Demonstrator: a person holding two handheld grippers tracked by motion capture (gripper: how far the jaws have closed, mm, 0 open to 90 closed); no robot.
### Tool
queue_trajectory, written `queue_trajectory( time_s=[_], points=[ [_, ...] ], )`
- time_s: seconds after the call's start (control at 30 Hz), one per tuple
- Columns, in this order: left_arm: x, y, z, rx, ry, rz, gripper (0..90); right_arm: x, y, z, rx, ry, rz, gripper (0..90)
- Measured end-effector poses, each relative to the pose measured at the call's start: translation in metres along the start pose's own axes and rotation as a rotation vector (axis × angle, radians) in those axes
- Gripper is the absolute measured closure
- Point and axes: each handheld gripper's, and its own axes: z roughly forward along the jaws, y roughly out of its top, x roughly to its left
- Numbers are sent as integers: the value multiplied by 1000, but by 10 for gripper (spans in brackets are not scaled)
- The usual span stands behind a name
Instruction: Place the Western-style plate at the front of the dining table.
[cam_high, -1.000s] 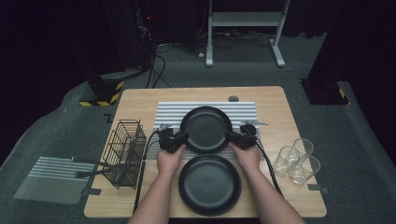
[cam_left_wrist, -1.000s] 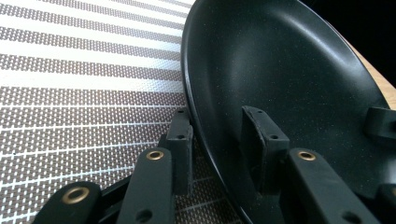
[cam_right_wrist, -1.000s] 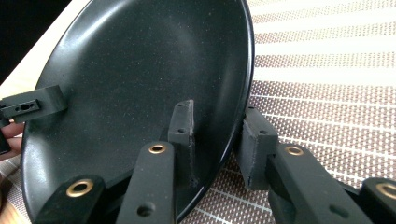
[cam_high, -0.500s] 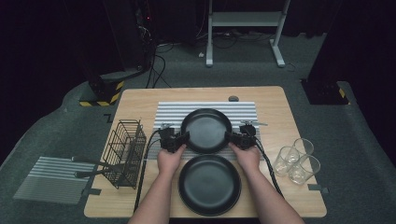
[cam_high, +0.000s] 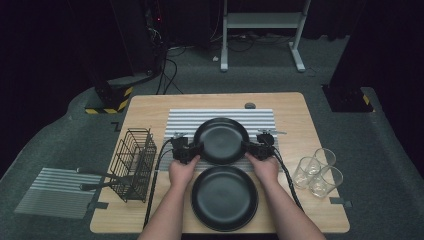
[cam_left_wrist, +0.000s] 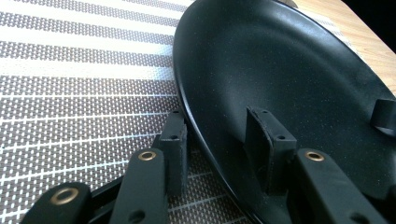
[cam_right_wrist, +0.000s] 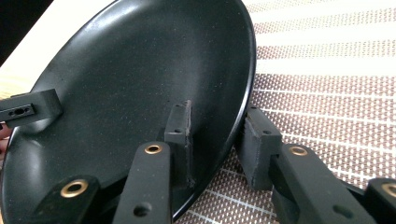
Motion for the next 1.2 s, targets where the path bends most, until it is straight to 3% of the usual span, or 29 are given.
queue_trajectory(
  time_s=[0.57,0.9,1.13,1.2],
  points=[
    [-2,0,0,6,32,16,608,2,1,0,24,-17,-24,644],
    [-3,-2,-2,-2,46,34,610,2,-3,-8,40,4,-44,618],
    [-3,-1,-4,14,30,7,616,6,-10,-15,41,11,-76,605],
    [-3,-2,-5,24,26,0,615,7,-12,-17,44,20,-65,601]
  ],
)
